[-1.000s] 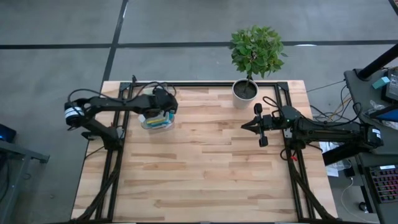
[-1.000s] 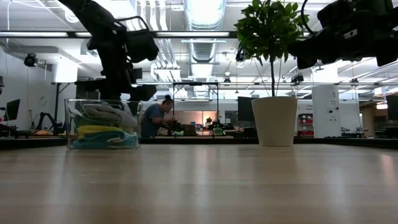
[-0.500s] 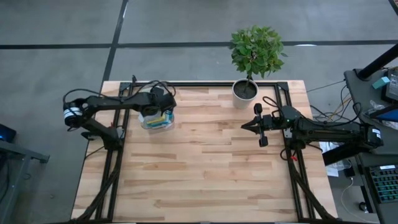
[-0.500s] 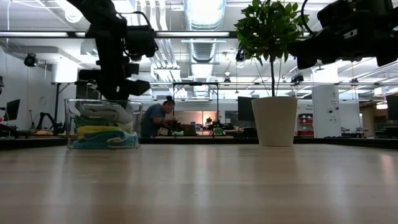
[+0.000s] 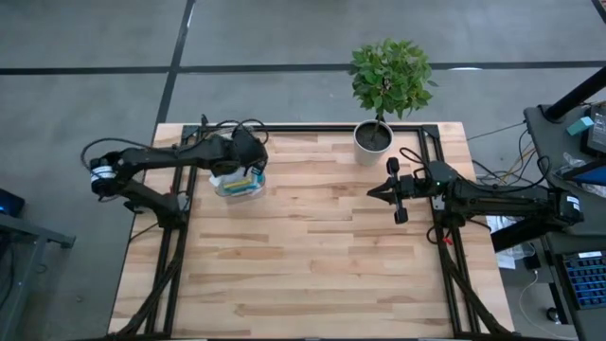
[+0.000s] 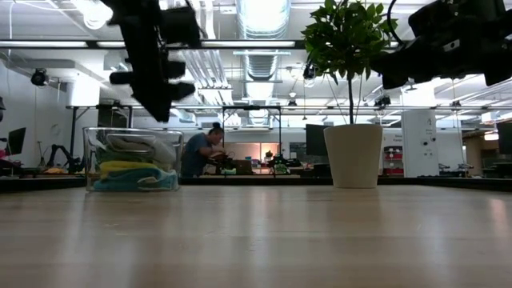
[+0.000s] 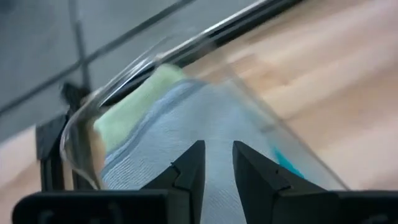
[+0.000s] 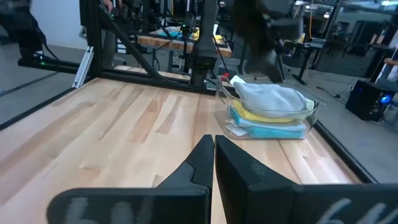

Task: Fold microfiber towels
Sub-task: Return to Home Position

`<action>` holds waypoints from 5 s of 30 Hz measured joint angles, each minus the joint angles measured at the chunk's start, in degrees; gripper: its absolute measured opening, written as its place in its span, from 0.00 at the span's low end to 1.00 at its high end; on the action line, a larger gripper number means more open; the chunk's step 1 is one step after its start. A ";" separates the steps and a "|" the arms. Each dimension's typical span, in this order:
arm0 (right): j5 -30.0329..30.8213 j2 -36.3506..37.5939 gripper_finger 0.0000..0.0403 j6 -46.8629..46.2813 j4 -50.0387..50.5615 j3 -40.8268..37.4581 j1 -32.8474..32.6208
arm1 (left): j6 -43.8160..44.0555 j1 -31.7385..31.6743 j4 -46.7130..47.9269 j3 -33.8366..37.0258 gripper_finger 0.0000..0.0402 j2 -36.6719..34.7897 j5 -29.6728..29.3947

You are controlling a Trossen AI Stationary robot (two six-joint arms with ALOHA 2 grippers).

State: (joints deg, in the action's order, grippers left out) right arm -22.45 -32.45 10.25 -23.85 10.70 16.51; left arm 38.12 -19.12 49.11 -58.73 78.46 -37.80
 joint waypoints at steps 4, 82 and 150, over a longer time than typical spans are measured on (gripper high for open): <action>0.00 0.27 0.02 2.84 -0.42 -0.84 0.02 | -8.77 10.21 -1.51 0.63 0.17 -6.91 -1.02; 14.01 29.66 0.02 -16.21 21.70 -10.07 0.04 | -37.02 36.35 -53.74 58.43 0.17 -58.26 -4.46; 13.99 29.66 0.02 -16.21 21.70 -10.12 0.04 | -37.04 36.34 -53.75 58.47 0.17 -58.31 -4.44</action>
State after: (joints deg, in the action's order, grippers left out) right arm -8.47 -2.79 -5.96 -2.15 0.58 16.56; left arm 1.08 17.22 -4.64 -0.25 20.15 -42.24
